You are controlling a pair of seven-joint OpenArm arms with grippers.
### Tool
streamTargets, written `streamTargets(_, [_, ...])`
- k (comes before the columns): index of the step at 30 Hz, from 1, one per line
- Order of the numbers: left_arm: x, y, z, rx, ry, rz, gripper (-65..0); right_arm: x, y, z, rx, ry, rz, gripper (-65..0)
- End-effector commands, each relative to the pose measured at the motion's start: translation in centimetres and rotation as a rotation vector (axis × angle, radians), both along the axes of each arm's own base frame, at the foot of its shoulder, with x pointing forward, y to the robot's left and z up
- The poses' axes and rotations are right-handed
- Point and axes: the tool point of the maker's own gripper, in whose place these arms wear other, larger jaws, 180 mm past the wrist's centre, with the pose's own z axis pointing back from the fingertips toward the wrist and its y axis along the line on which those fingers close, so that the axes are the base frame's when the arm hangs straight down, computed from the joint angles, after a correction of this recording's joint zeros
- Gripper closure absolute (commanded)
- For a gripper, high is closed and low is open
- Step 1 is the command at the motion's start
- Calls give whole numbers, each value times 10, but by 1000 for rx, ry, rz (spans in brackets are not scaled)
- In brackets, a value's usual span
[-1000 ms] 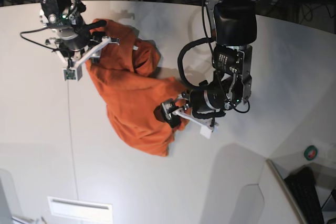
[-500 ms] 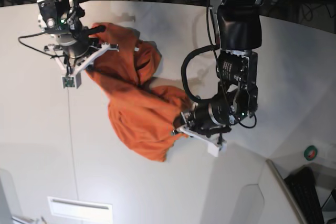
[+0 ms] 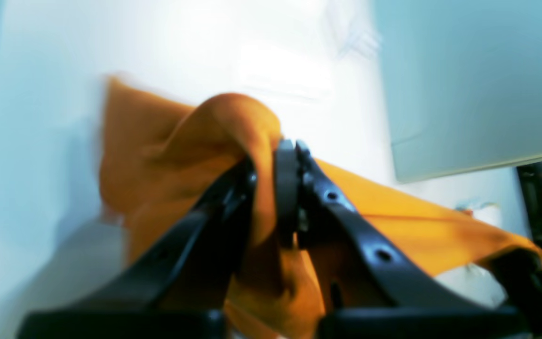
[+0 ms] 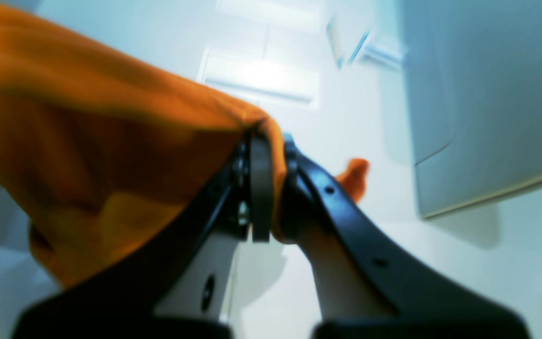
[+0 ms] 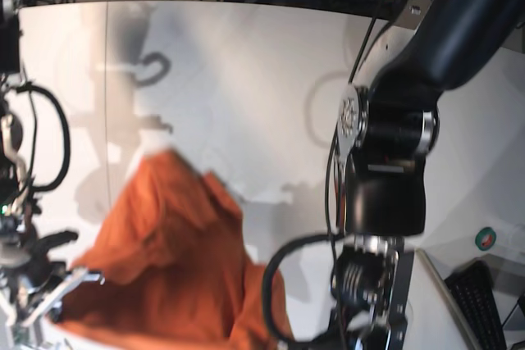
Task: Layout the t-shirt on the table in an organized manner, then fold the t-shirt properly
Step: 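Lift and stretch the shirt between both grippers, then lay it flat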
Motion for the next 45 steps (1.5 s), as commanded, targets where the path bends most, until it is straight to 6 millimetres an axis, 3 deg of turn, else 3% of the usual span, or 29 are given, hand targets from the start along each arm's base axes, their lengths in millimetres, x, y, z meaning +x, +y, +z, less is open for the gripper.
streamTargets(1, [9,-4,45,-20,-103,0,0,9,-17,35,-34,-102,-27,0])
streamTargets(4, [6,-4,76,-28,-188,-2,0,11,-35,68,-71,-202,-47,0])
streamTargets(6, [-6,-5,68,-24,-181,-17,0,4,-37,73,-80,-221,-46,0])
streamTargets(9, [-33,-6,17,-2,-69,-50,0,-15,-28,37,-76,-148,-21,0])
streamTargets(15, [-107,8,-113,30,178,-43,0,-70,5,-71,35,100,-3,0])
streamTargets(17, [-132,11,-148,31,258,-39,0,-92,16,-103,83,179,-11,0])
streamTargets(21, [-168,20,-190,41,362,-26,0,-126,23,-150,122,300,-32,0])
streamTargets(25, [-191,37,-210,73,405,-13,0,-156,29,-172,140,318,-32,0])
streamTargets(30, [-217,39,-217,76,421,-13,0,-193,28,-193,135,364,-32,0])
streamTargets(37, [-254,38,-241,72,502,-17,-5,-217,23,-216,126,444,-47,0])
streamTargets(39, [-261,43,-247,76,521,-6,-155,-222,22,-222,123,463,-51,0])
streamTargets(42, [-268,74,-254,63,548,88,-374,-227,20,-227,122,483,-58,0])
streamTargets(45, [-271,114,-241,52,510,214,-513,-231,20,-229,123,493,-59,0])
